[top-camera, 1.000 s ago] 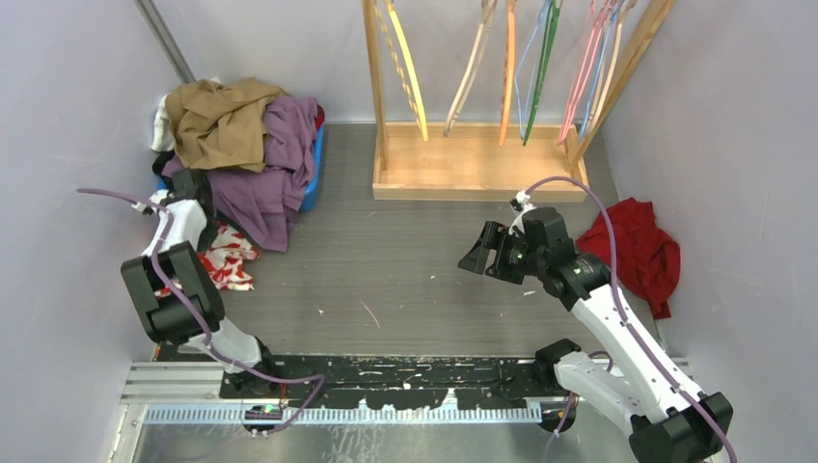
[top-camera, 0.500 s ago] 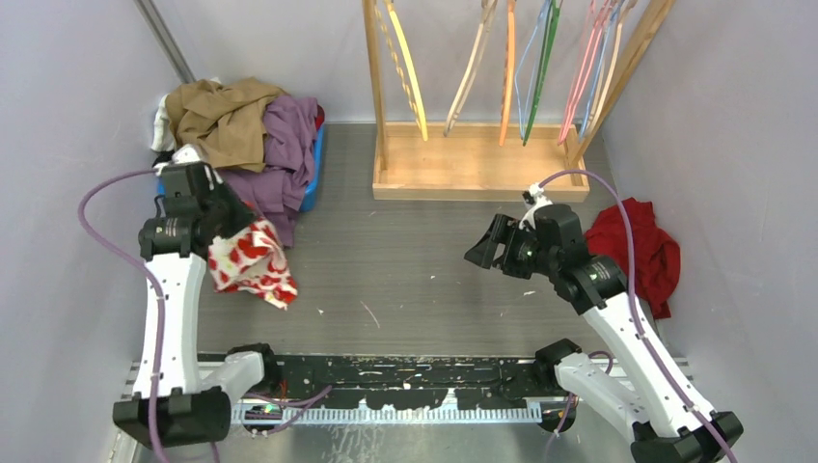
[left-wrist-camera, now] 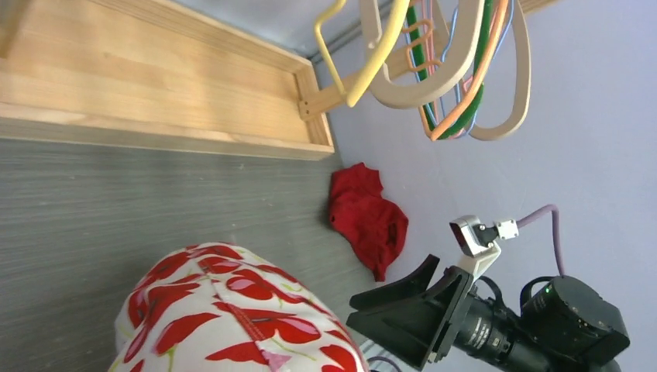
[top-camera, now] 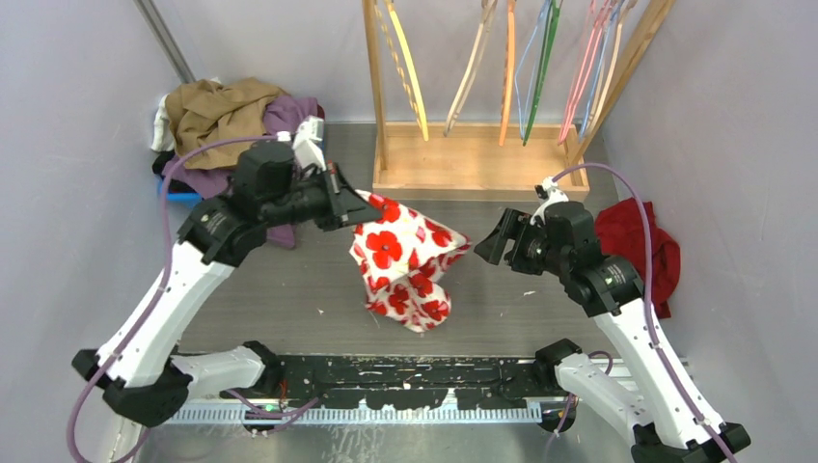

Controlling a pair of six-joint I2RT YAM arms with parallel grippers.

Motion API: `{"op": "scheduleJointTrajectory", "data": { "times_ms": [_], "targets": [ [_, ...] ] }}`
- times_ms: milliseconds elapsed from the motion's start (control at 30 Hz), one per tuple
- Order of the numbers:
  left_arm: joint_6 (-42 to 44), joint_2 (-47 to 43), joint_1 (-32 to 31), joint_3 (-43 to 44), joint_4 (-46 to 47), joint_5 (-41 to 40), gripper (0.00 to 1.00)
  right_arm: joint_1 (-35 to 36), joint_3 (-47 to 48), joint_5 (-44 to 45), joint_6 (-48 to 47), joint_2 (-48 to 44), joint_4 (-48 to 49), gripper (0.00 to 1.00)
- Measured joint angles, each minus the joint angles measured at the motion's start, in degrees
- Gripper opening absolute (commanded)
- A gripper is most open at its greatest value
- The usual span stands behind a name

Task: Place the skirt on the hanger
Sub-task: Pick up the skirt from the center of the board, then place the skirt at the center of the board.

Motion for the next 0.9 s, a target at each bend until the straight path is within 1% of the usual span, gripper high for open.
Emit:
{"op": "scheduleJointTrajectory", "data": {
  "times_ms": [67, 133, 200, 267, 333, 400, 433, 533, 567, 600, 667, 700, 733, 767, 900],
  "targets": [
    [-1.3, 2.3, -1.6, -0.3, 3.3, -0.2, 0.01, 0.0, 0.1, 0.8, -0.3, -0.3, -0.7, 0.79],
    [-2.0, 3.8, -1.8, -3.0, 7.0, -1.5, 0.02, 0.0, 0.1, 1.7, -0.4, -0.7, -1.4, 0.79],
    [-2.2, 5.0, -1.6, -6.6, 8.8, -4.0, 0.1, 0.0, 0.1, 2.3, -0.3, -1.3, -1.7, 0.8],
    [-2.2, 6.0, -0.6, -11.1, 10.1, -6.3, 0.15, 0.0, -0.2, 3.0, -0.3, -2.0, -2.0, 0.8],
    [-2.4, 6.2, 1.7, -16.9, 10.9, -8.5, 0.25, 0.0, -0.9, 3.6, -0.2, -2.0, -2.1, 0.81],
    [-2.7, 5.8, 5.3, -23.5, 11.7, -10.1, 0.48, 0.0, -1.8, 4.0, -0.1, -1.9, -2.3, 0.81],
    [-2.7, 5.5, 7.0, -26.8, 11.8, -11.1, 0.51, 0.0, -2.3, 4.2, 0.0, -1.8, -2.2, 0.81],
    [-3.0, 4.1, 10.5, -34.4, 11.3, -14.0, 0.52, 0.0, -5.1, 4.3, 0.2, -0.3, -1.6, 0.81],
    [-3.0, 3.5, 10.7, -35.8, 10.6, -14.7, 0.64, 0.0, -5.8, 4.2, 0.3, 0.6, -1.3, 0.81],
    [-3.0, 2.8, 10.7, -36.6, 10.0, -15.2, 0.7, 0.0, -6.5, 4.2, 0.4, 2.1, -0.8, 0.8],
    [-2.5, 1.4, 10.6, -36.8, 9.5, -16.4, 0.71, 0.0, -7.4, 4.2, 0.7, 5.3, 1.0, 0.78],
    [-2.3, 0.4, 10.6, -36.7, 9.5, -17.1, 0.82, 0.0, -7.6, 4.0, 0.8, 7.4, 2.4, 0.78],
    [-2.1, -0.5, 10.6, -36.7, 9.4, -17.7, 0.96, 0.0, -7.8, 3.9, 1.0, 9.2, 3.4, 0.78],
    [-1.5, -1.7, 10.6, -36.7, 9.2, -18.6, 0.98, 0.0, -7.9, 3.7, 1.1, 11.7, 4.9, 0.78],
    [0.4, -3.9, 10.6, -36.5, 8.5, -21.5, 0.98, 0.0, -7.8, 3.1, 1.3, 19.9, 10.9, 0.76]
  ]
}}
